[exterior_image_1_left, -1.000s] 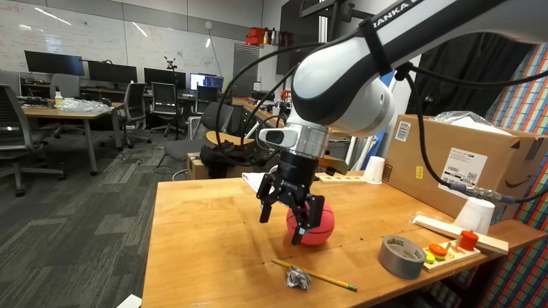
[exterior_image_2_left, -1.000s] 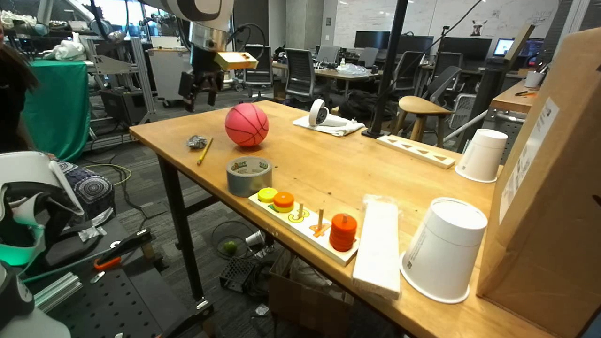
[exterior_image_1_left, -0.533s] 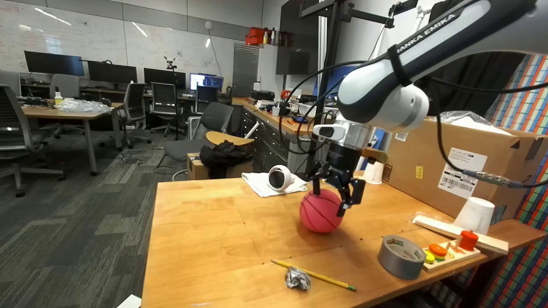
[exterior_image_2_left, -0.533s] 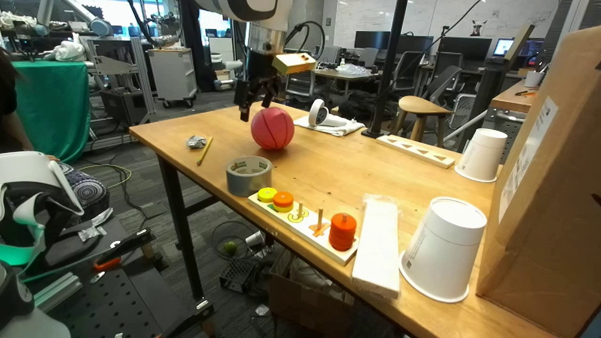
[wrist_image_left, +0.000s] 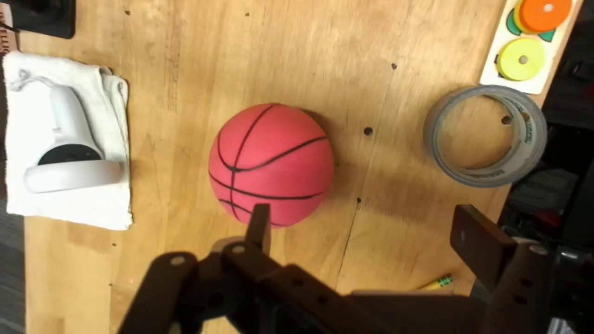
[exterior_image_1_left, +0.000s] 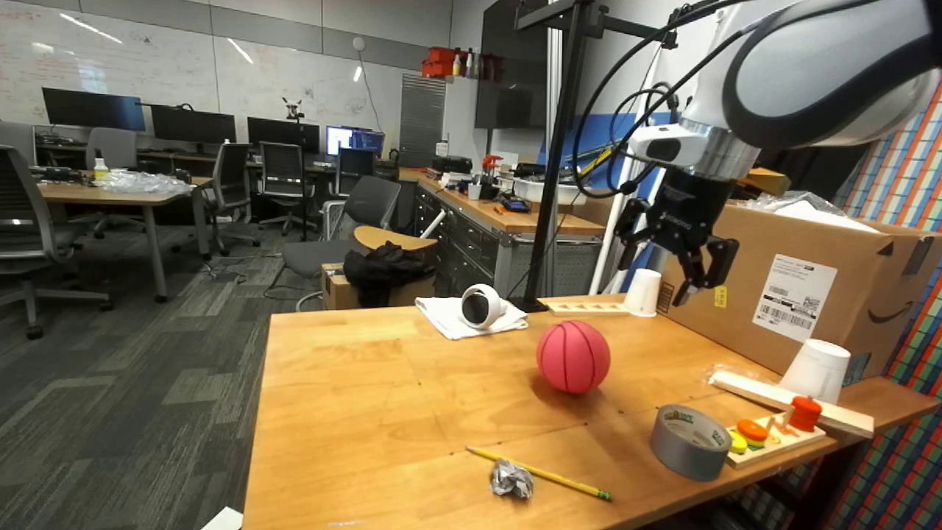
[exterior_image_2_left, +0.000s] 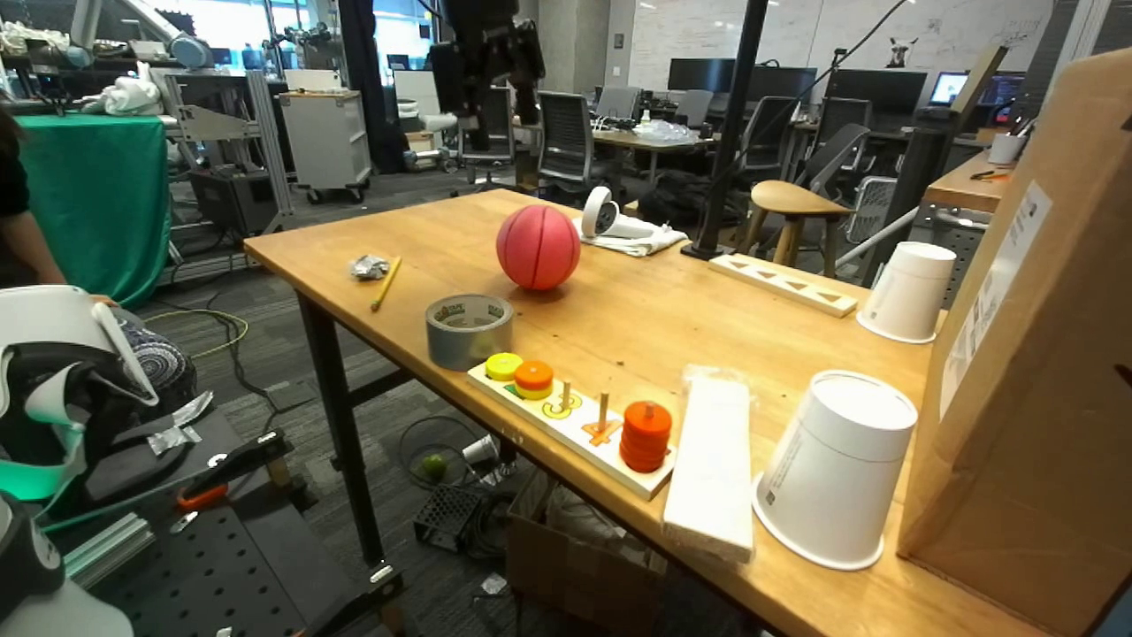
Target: Push the basketball to the right side of the table
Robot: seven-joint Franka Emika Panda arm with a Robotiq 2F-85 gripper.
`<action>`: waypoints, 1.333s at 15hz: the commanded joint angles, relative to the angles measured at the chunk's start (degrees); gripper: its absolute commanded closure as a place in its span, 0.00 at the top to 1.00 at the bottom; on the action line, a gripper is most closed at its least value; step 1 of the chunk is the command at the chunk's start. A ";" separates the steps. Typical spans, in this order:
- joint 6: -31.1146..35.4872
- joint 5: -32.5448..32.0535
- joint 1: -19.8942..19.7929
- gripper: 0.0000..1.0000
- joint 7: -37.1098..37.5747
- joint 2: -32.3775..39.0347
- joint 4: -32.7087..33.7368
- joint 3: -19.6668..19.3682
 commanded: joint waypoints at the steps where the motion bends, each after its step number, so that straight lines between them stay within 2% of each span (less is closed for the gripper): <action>1: 1.30 2.40 5.68 1.00 5.94 -9.38 -8.17 0.66; 5: 4.64 10.73 16.73 1.00 8.99 -8.47 -10.48 2.96; 9: 9.63 13.52 22.91 1.00 11.71 -4.21 -10.27 5.61; 13: 12.45 13.22 25.16 1.00 12.59 0.38 -9.34 6.65; 20: 13.06 12.96 24.71 1.00 11.46 8.03 -4.74 7.22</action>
